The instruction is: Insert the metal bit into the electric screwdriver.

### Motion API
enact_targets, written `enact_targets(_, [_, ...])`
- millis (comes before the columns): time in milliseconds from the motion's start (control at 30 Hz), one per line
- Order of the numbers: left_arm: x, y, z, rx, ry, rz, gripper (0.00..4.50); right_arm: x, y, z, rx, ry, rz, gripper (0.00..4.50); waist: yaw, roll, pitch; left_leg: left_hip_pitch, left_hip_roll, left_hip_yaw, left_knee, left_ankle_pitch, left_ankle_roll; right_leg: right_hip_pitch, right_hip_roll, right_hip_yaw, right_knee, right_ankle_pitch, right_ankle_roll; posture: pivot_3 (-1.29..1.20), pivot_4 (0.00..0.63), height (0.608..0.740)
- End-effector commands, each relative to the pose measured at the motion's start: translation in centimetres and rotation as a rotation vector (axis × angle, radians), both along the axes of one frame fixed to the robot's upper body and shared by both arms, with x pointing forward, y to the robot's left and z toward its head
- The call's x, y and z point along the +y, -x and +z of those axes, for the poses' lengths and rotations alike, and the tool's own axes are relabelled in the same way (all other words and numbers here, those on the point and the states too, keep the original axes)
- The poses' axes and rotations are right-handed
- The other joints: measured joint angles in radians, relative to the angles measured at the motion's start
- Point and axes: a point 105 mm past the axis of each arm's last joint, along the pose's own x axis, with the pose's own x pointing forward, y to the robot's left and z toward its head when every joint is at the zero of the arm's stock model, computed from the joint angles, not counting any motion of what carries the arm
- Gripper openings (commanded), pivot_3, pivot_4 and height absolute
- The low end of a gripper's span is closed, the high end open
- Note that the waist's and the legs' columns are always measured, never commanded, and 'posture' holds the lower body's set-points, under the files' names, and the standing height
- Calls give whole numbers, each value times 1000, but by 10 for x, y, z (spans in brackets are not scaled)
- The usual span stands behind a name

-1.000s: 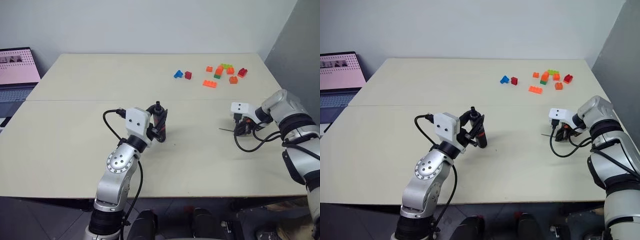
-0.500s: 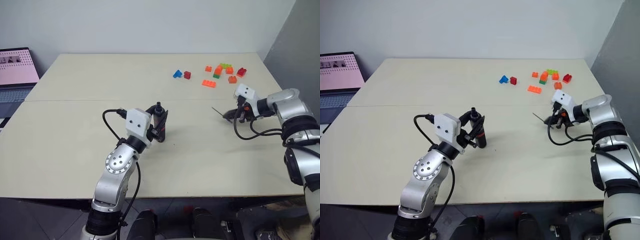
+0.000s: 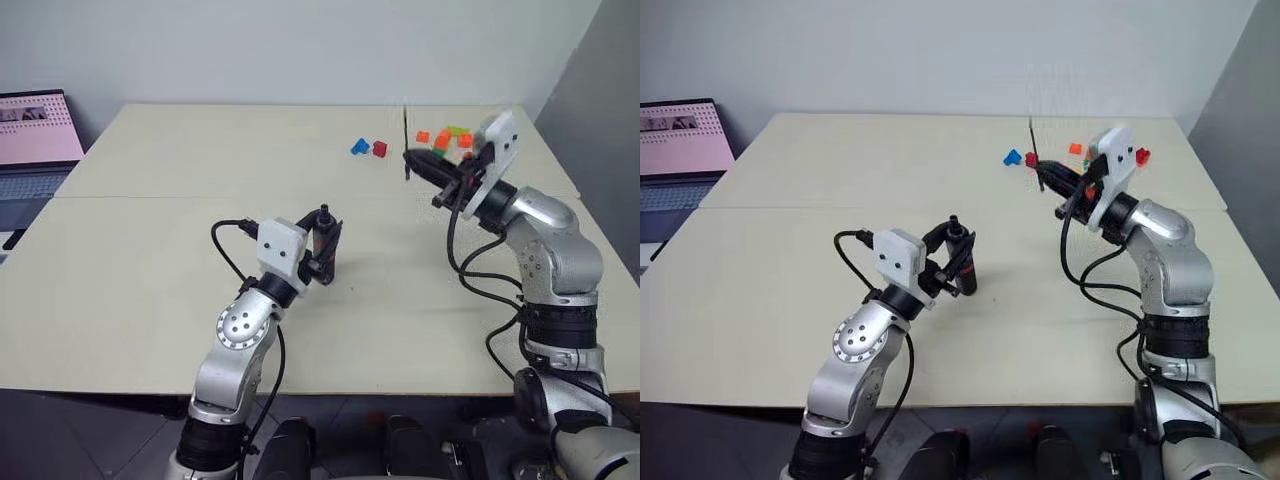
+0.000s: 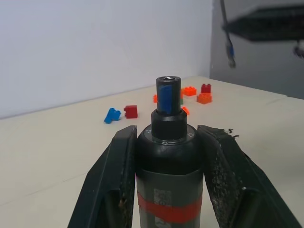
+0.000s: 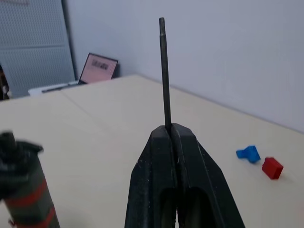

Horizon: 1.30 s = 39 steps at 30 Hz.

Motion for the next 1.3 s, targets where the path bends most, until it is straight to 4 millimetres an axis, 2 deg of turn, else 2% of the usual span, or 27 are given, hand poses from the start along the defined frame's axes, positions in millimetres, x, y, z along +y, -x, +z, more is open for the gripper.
enact_targets(33, [-15, 4, 6, -22, -2, -89, 1636, 4, 13, 27, -69, -66, -1, 0, 3, 0, 0, -1, 0, 0, 0, 0, 0, 0, 0, 0, 0, 0, 0, 0, 150, 740])
enact_targets(233, [-25, -7, 15, -52, 20, -92, 1636, 15, 22, 39, -87, -139, 24, 0, 2, 0, 0, -2, 0, 0, 0, 0, 0, -1, 0, -1, -1, 0, 0, 0, 150, 740])
enact_targets(467, [-40, -14, 23, -73, 58, -71, 1636, 26, 26, 38, -78, -188, 31, 0, -1, 0, 0, -7, -1, 0, 0, 0, 0, -6, 0, -1, 0, 0, 0, 0, 150, 740])
enact_targets(667, [-40, -21, 22, -84, 54, -14, 1636, 34, 27, 39, -103, -227, -9, 0, -4, 0, 0, -7, 0, 0, 0, 0, 0, -8, 0, 0, 1, 0, 0, 0, 150, 740])
enact_targets(767, [-40, -23, 22, -101, 71, 26, 1636, 48, 32, 38, -127, -258, -26, 0, -4, 0, 0, -7, 0, 0, 0, 0, 0, -8, 1, 0, 1, 0, 0, 0, 150, 740])
enact_targets(1033, [-37, -29, 16, -119, 69, 125, 1636, 67, 35, 23, -105, -266, -37, 0, -4, 0, 0, -7, -1, 0, 0, 0, 0, -9, 1, 1, 2, 0, 0, 0, 150, 740])
enact_targets(1300, [-37, -33, 11, -117, 55, 155, 1636, 67, 33, 13, -82, -246, -55, 0, -7, 0, 0, -7, -2, 0, -1, 0, 0, -10, 3, 1, 2, 0, 0, 0, 150, 740])
